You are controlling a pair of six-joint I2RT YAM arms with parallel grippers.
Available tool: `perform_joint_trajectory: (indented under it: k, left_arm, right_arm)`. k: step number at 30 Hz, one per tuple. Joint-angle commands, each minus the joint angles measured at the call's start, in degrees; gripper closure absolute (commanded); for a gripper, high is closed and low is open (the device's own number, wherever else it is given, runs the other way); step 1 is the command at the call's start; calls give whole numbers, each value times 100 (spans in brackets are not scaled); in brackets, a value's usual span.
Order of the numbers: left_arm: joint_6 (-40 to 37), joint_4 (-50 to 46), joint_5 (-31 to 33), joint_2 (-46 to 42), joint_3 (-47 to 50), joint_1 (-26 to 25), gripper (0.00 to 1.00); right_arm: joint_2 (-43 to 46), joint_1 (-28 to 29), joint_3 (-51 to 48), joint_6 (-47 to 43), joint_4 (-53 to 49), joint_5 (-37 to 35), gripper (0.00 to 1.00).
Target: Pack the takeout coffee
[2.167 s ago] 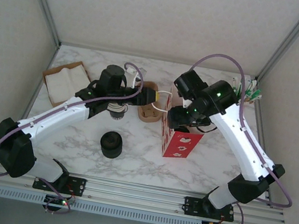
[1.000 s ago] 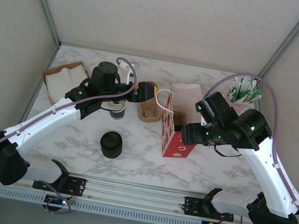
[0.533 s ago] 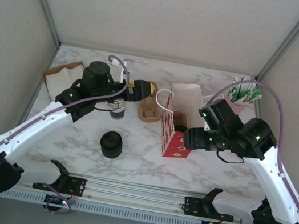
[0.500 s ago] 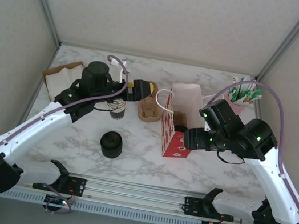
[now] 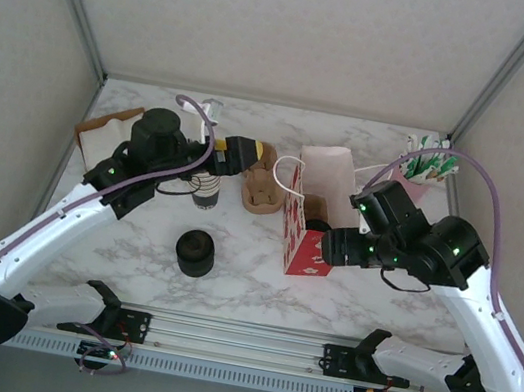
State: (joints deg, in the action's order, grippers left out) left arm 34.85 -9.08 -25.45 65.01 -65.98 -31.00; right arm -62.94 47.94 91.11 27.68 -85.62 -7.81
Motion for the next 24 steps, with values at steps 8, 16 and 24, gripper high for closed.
perform_joint_trajectory:
  k: [8,16,24]
  left_arm:
    - [-66,-41,227,-162,172,42,0]
    - [-129,11,352,-125,194,42,0]
    - [-83,216,482,-90,269,42,0]
  right_arm:
    - [421,56,-566,-52,468,175,20]
    - [655,58,-812,-61,757,347,19]
    - [694,57,-864,-122,801,381,17]
